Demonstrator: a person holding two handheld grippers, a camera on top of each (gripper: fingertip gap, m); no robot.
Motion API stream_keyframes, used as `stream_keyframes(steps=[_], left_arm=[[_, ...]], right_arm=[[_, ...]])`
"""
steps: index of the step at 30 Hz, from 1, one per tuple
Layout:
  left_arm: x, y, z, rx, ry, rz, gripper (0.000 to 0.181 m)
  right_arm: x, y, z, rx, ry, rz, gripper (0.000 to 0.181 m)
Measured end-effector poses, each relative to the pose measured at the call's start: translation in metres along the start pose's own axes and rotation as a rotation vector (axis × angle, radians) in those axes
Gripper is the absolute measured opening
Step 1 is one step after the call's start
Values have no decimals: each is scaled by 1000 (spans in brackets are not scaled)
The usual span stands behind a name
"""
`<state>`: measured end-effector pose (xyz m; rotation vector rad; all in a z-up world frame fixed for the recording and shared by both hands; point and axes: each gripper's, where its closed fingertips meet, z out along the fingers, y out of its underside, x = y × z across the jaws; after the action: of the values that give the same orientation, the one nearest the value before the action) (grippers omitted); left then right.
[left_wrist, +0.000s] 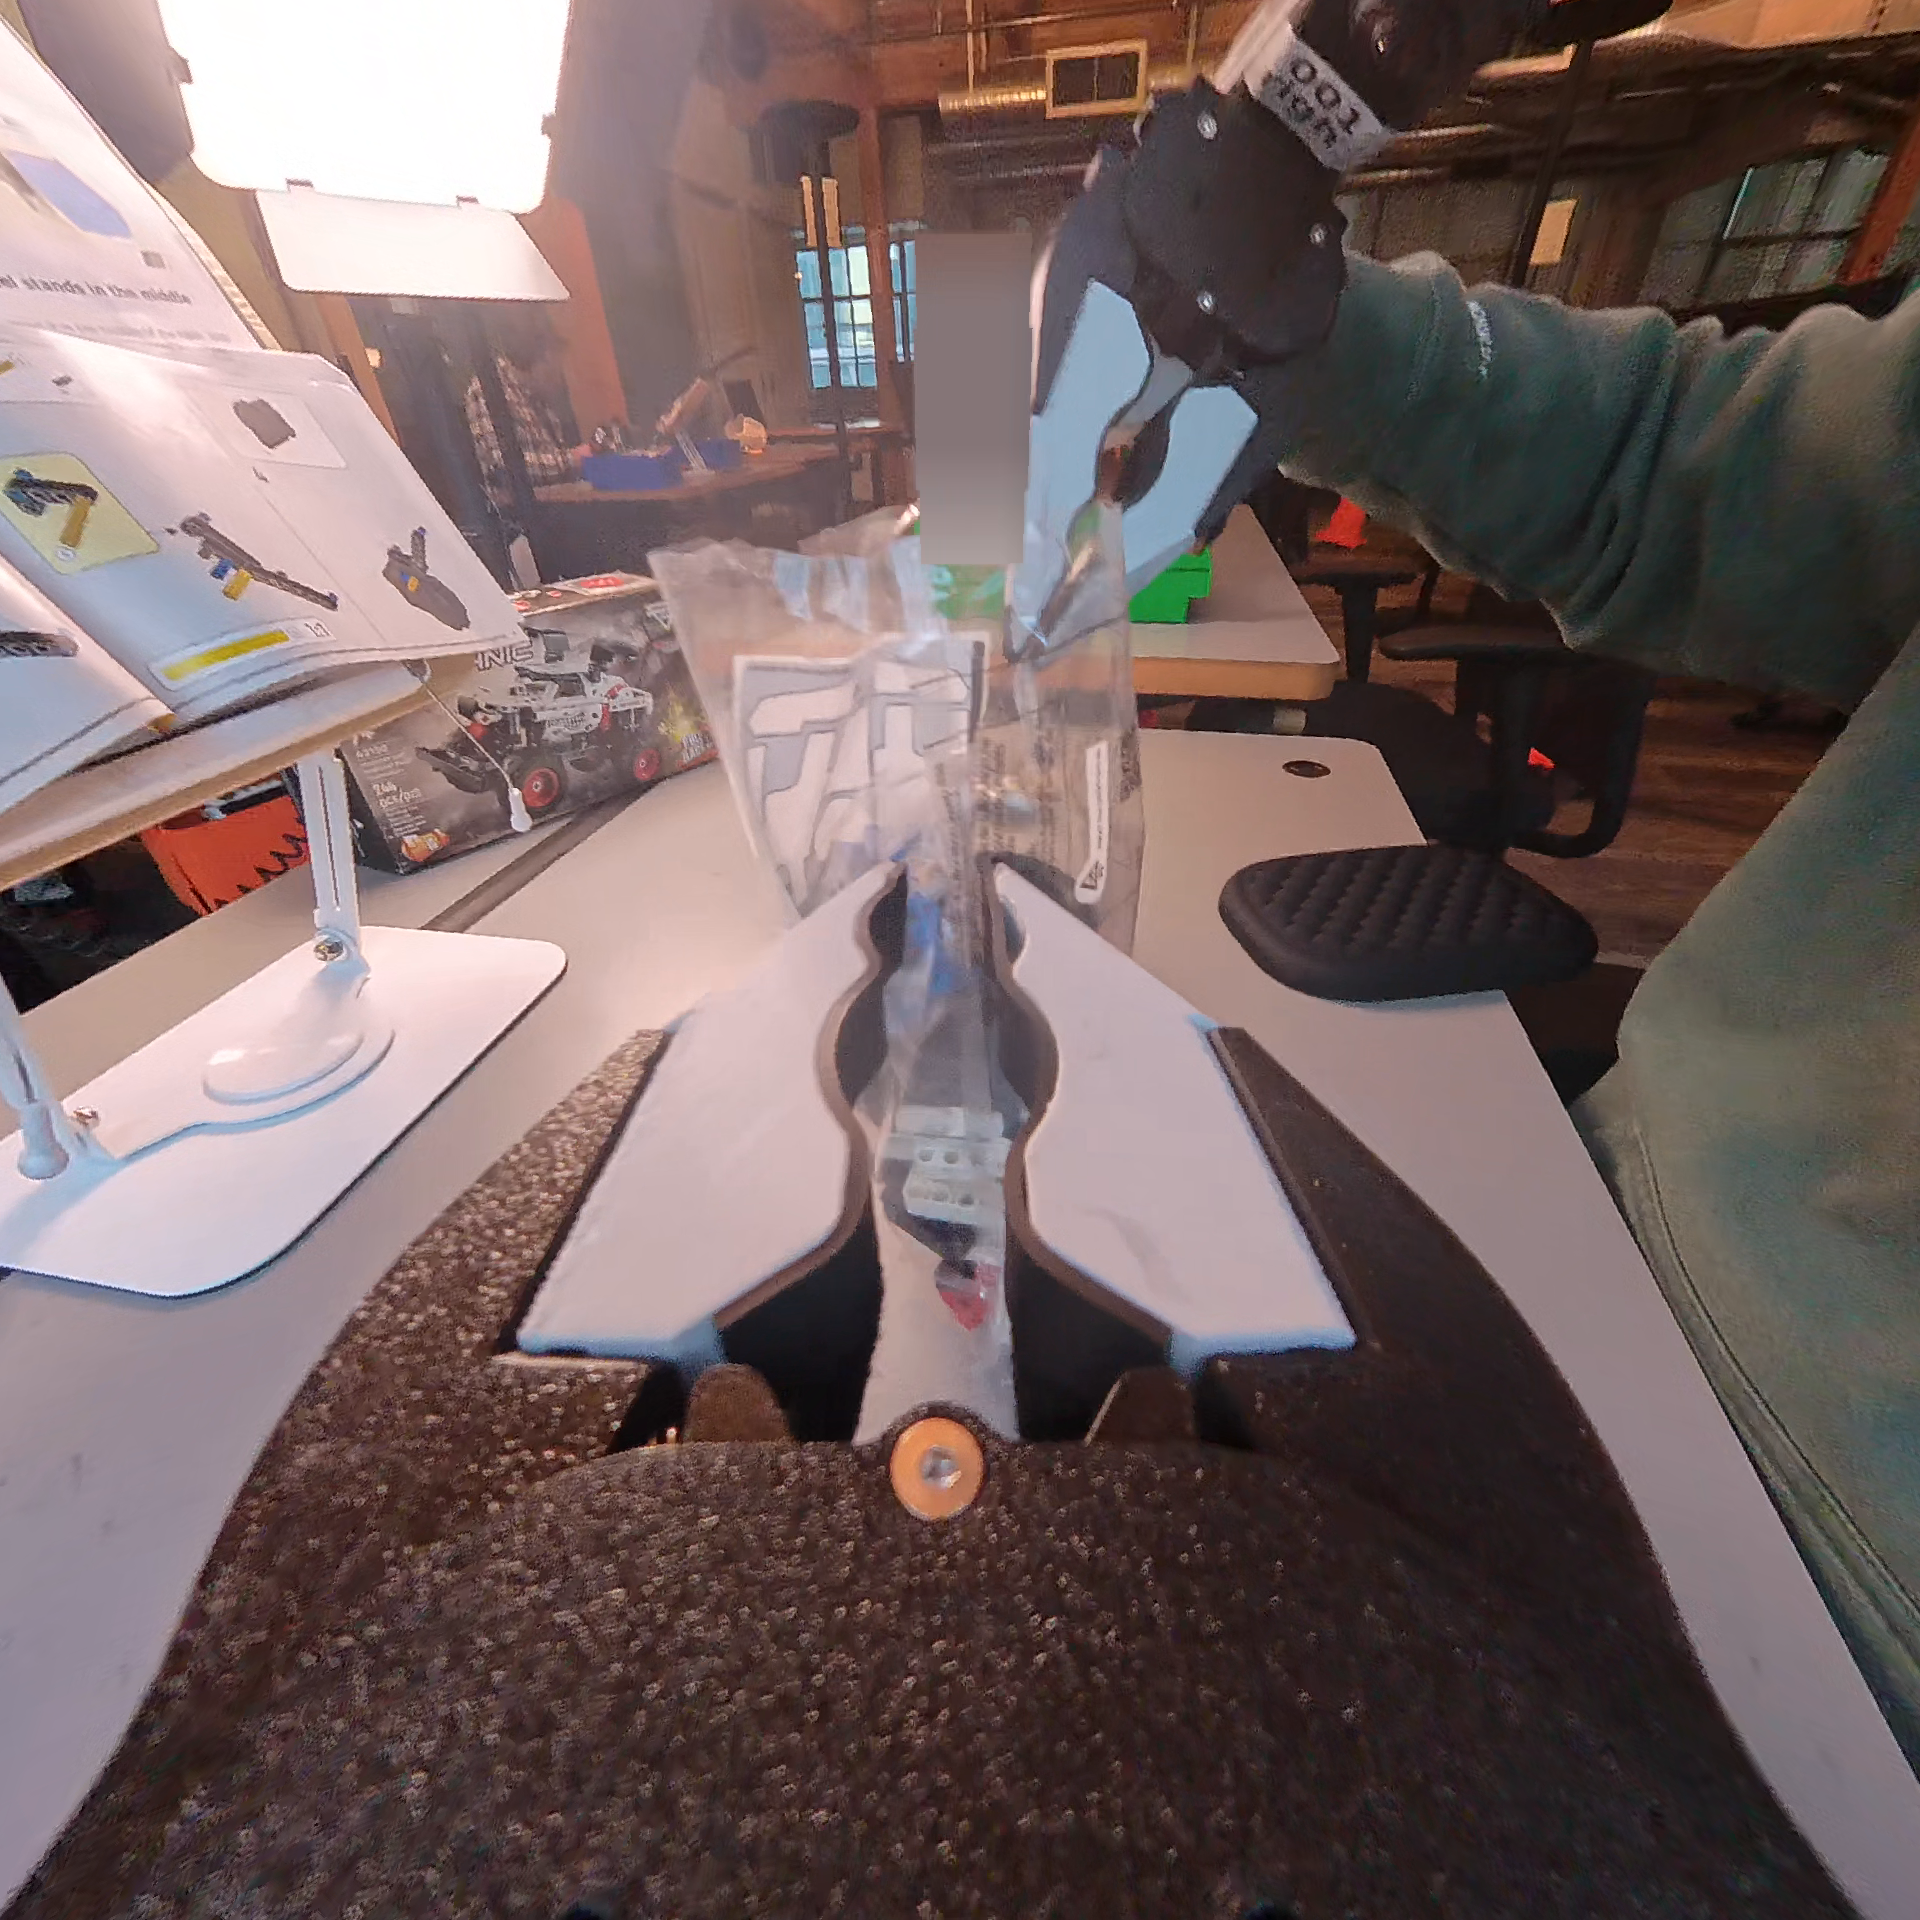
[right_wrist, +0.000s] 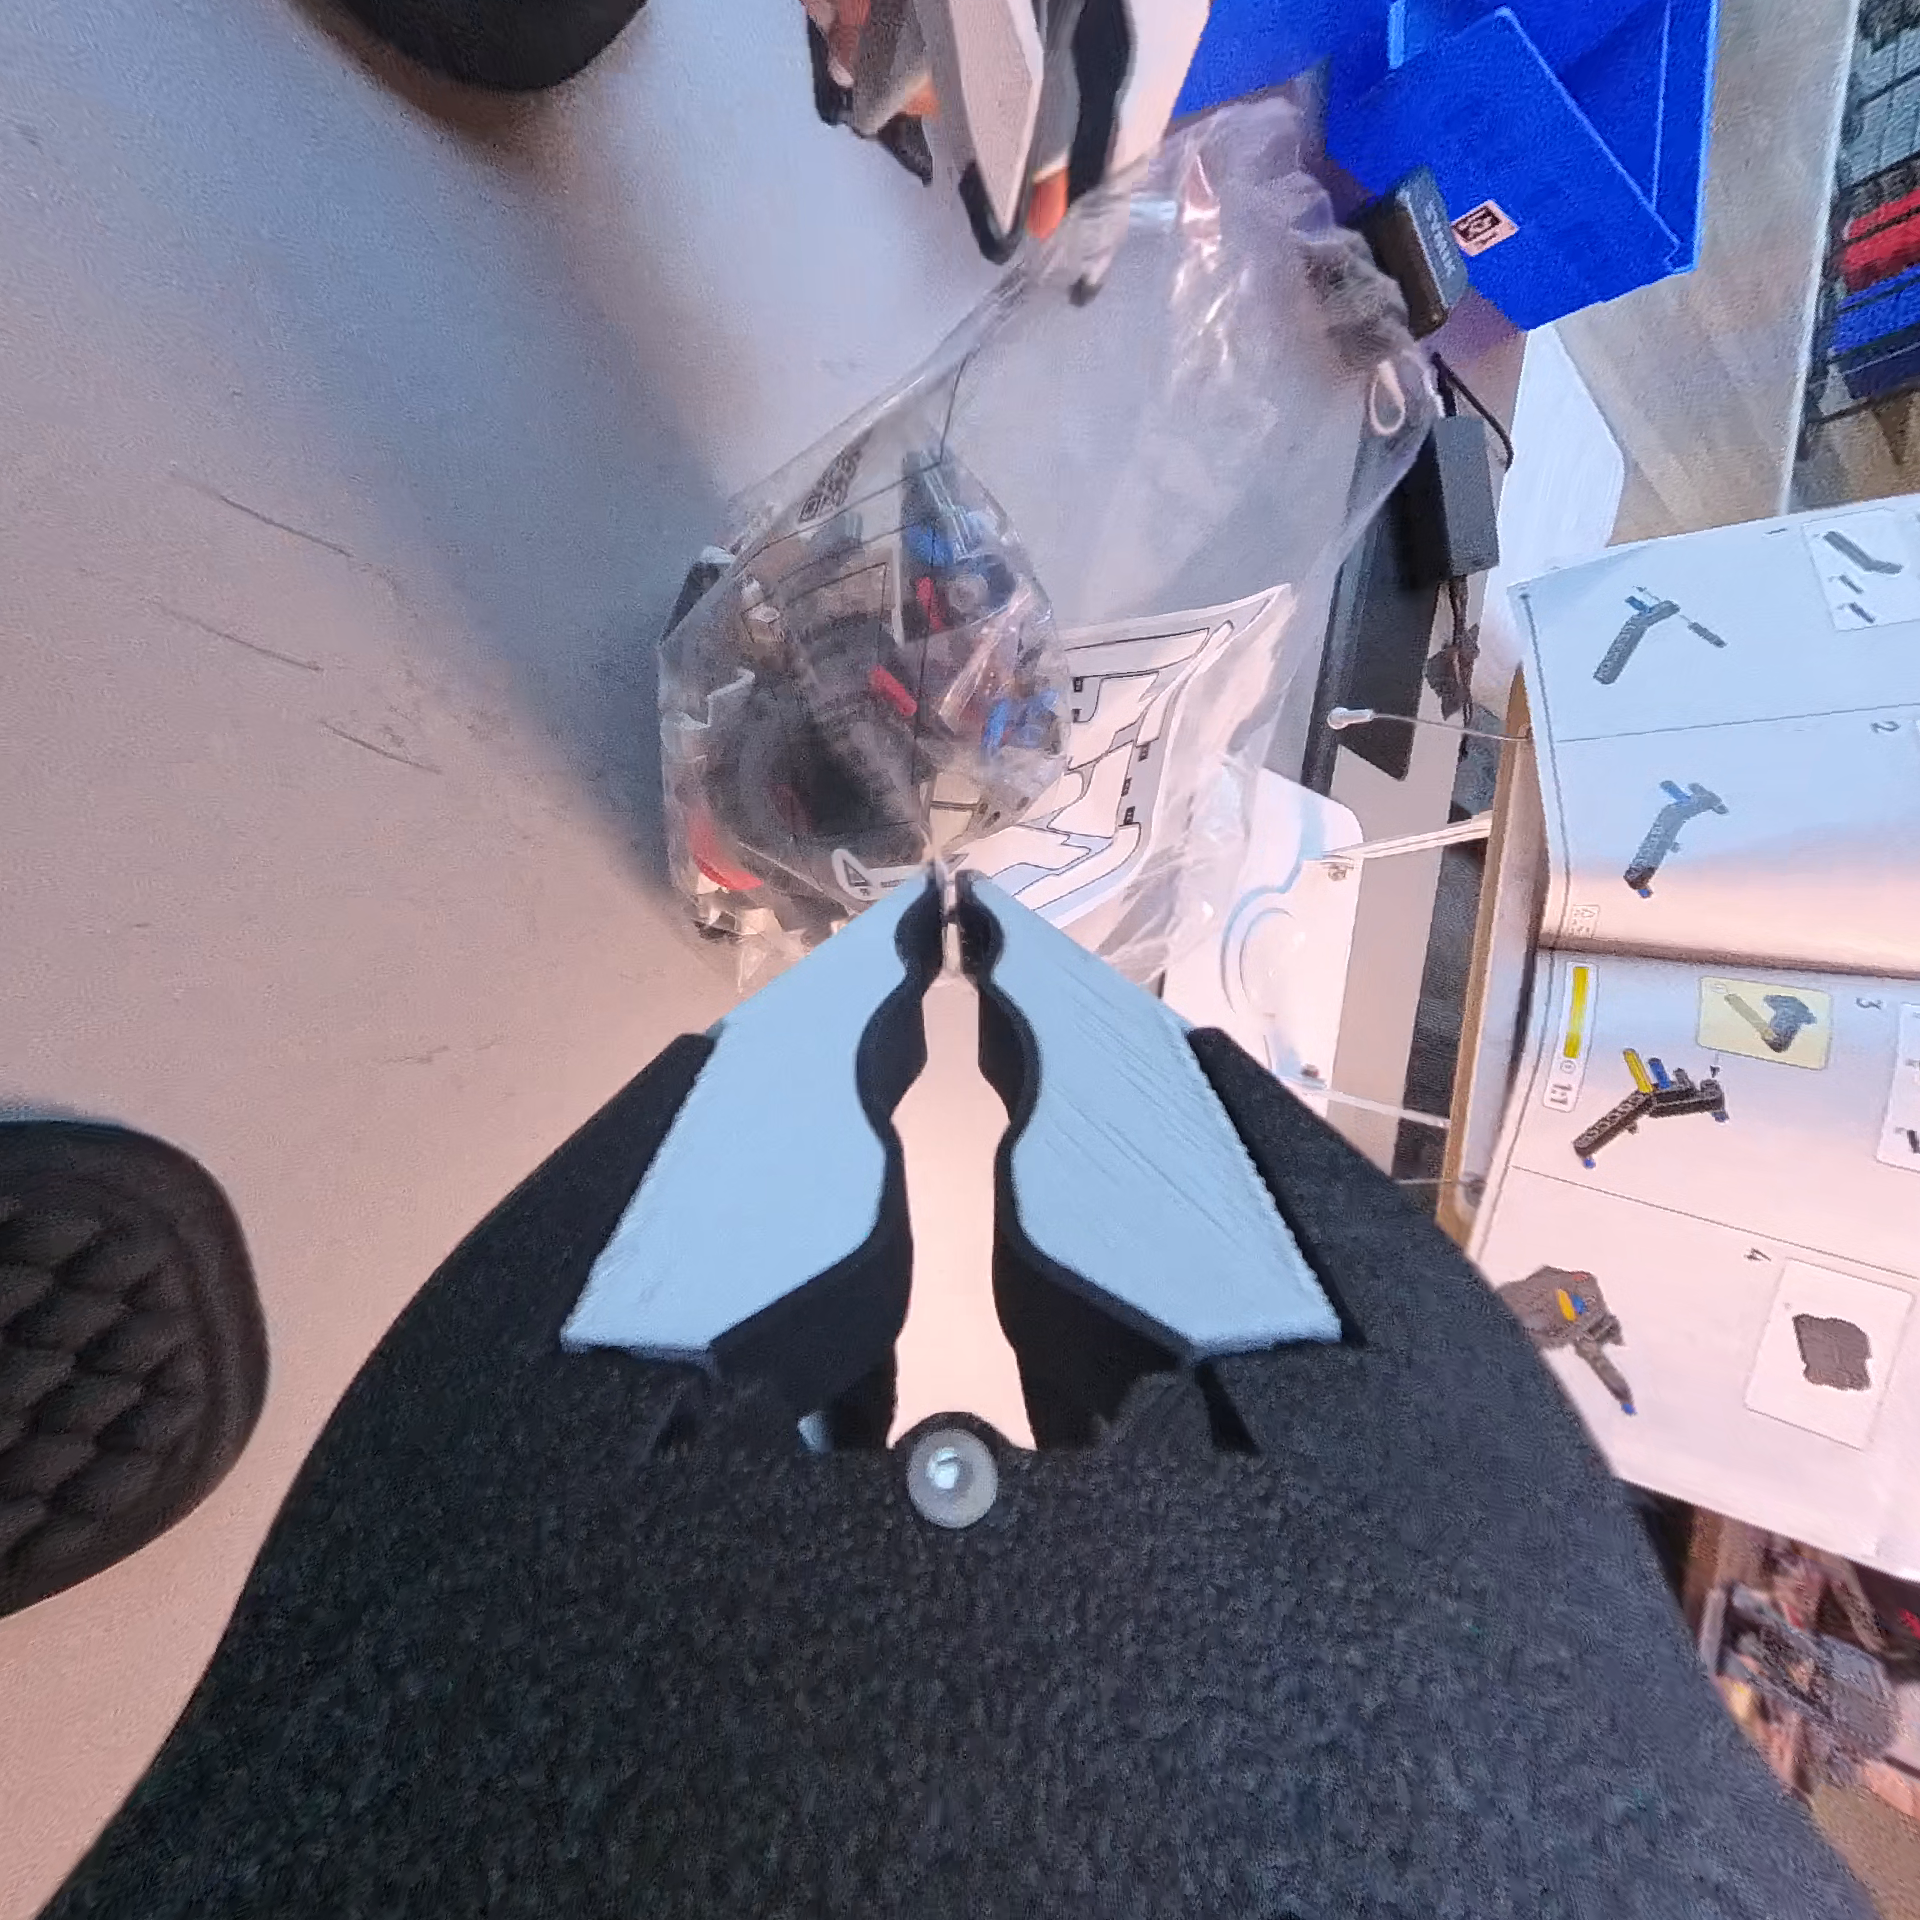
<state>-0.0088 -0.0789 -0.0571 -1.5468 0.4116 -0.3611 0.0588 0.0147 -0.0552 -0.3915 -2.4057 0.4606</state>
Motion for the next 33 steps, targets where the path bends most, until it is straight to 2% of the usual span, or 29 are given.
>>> stream_keyframes(steps=[2, 4, 5, 7, 11, 13, 15, 17, 19, 22, 25, 28, 31, 33], left_arm=[[-4, -7, 2, 28, -9, -21, 35], [0, -4, 9, 5, 34, -60, 44], [5, 0, 14, -17, 57, -63, 36], [15, 0, 20, -28, 90, -22, 0], [11, -1, 20, -50, 42, -17, 0], [9, 1, 19, -43, 29, -20, 0], [12, 0, 18, -34, 40, -22, 0], [13, 0, 18, -32, 38, -11, 0], [13, 0, 18, -29, 28, -8, 0], [10, 1, 19, -22, 21, -17, 0], [12, 1, 19, -15, 31, -20, 0], [15, 0, 21, -5, 51, -24, 0], [15, 0, 22, -1, 58, -29, 0], [16, 0, 22, 1, 64, -29, 0]], right_arm=[[-5, 4, -3, 6, 18, -4, 0], [-11, 4, -7, 26, 16, 17, 0], [-13, 3, -8, 34, 19, 23, 0], [-16, 2, -12, 57, 30, 47, 3], [4, 9, -53, 184, 124, 227, 12], [18, 46, -75, 156, 217, 356, 22], [17, 106, -87, 43, 291, 504, 41], [1, 175, -92, -96, 341, 695, 57], [-23, 239, -94, -201, 398, 903, 64], [-66, 299, -82, -194, 404, 1271, 83], [-96, 336, -69, -204, 426, 1480, 95], [-100, 355, -66, -110, 447, 1678, 93], [-107, 363, -60, -117, 374, 1778, 89], [-110, 363, -55, -184, 350, 1767, 86]])
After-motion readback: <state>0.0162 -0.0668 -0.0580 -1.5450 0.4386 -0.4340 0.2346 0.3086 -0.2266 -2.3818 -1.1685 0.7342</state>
